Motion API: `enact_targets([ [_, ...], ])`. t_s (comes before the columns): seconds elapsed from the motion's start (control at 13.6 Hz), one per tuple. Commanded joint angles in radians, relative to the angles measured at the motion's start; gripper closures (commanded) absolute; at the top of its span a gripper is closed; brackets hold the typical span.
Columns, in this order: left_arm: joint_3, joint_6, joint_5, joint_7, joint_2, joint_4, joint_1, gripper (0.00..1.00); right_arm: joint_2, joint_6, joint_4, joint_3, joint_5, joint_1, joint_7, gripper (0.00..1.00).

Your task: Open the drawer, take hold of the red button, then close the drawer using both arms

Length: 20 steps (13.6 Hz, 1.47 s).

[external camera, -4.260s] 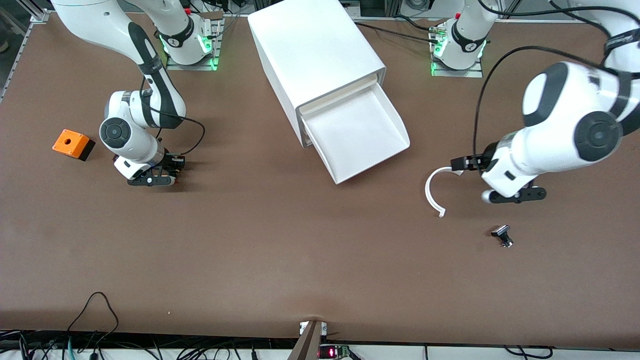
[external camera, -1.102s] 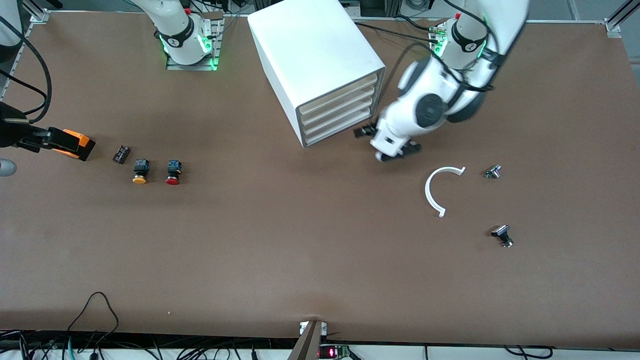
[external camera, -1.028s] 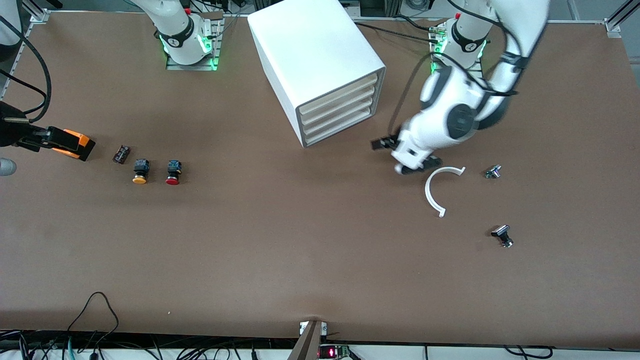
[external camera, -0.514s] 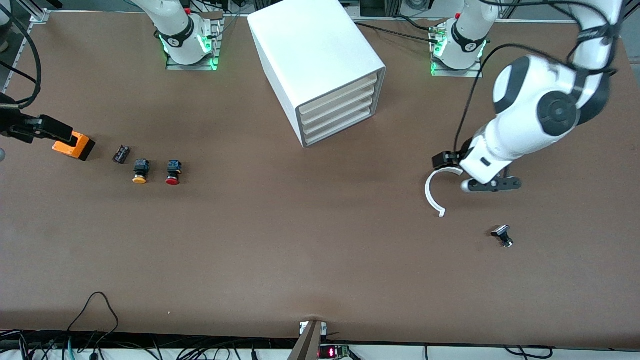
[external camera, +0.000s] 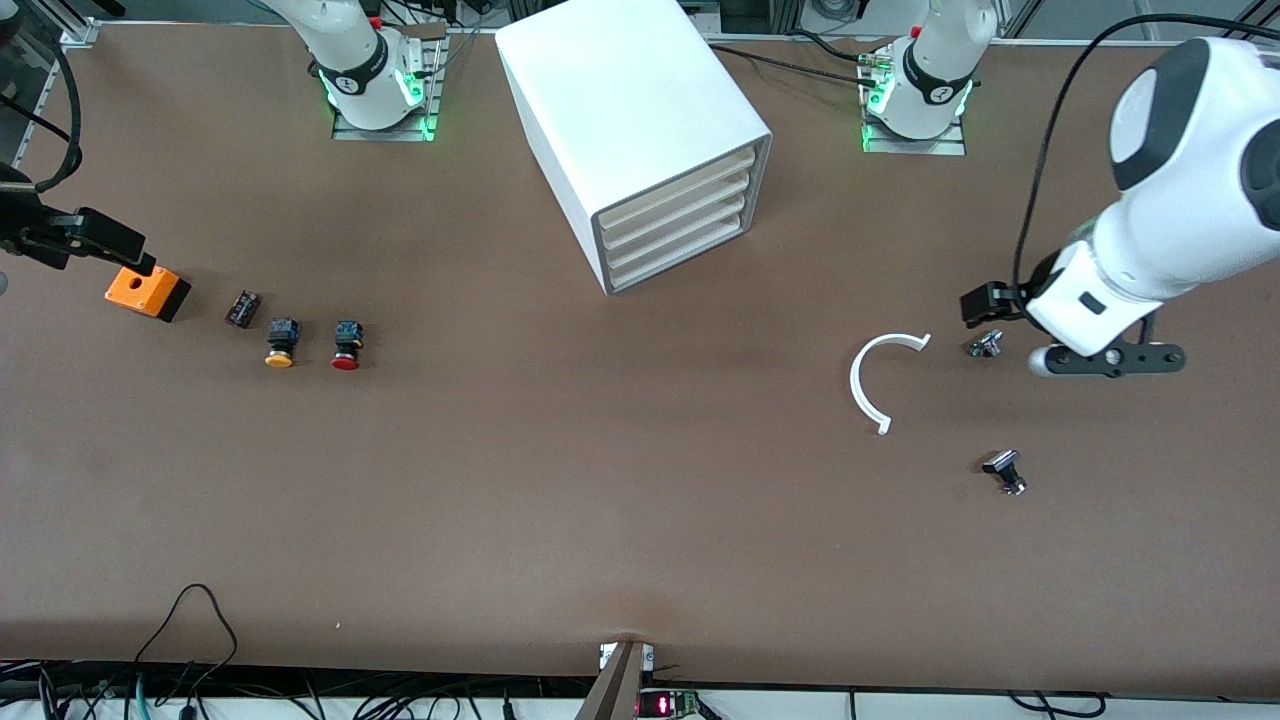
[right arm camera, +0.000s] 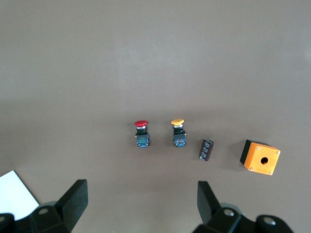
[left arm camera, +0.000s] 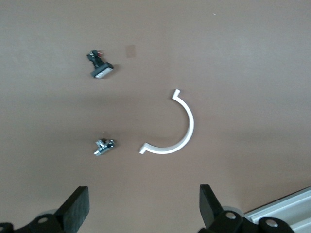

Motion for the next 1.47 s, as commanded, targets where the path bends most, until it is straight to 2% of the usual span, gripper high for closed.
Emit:
enact_targets([
  [0.0,-0.01,-0.028,0.018,0.104,0.018,0.033,0.054,0.0,-0.037,0.023,-0.042,0.032,-0.001,-0.034,-0.011,0.0],
  [0.37,-0.008,-0.042,0.035,0.136,0.018,0.051,0.067,0.0,-0.032,0.024,-0.038,0.038,0.005,-0.066,-0.058,0.0],
  [0.81,-0.011,-0.063,0.028,0.28,-0.019,0.051,0.097,0.0,-0.027,0.024,-0.035,0.032,0.001,-0.063,-0.055,0.0],
  [1.4,-0.011,-0.065,0.017,0.285,-0.019,0.06,0.1,0.0,-0.006,0.01,-0.038,0.035,0.005,-0.06,-0.054,0.0],
])
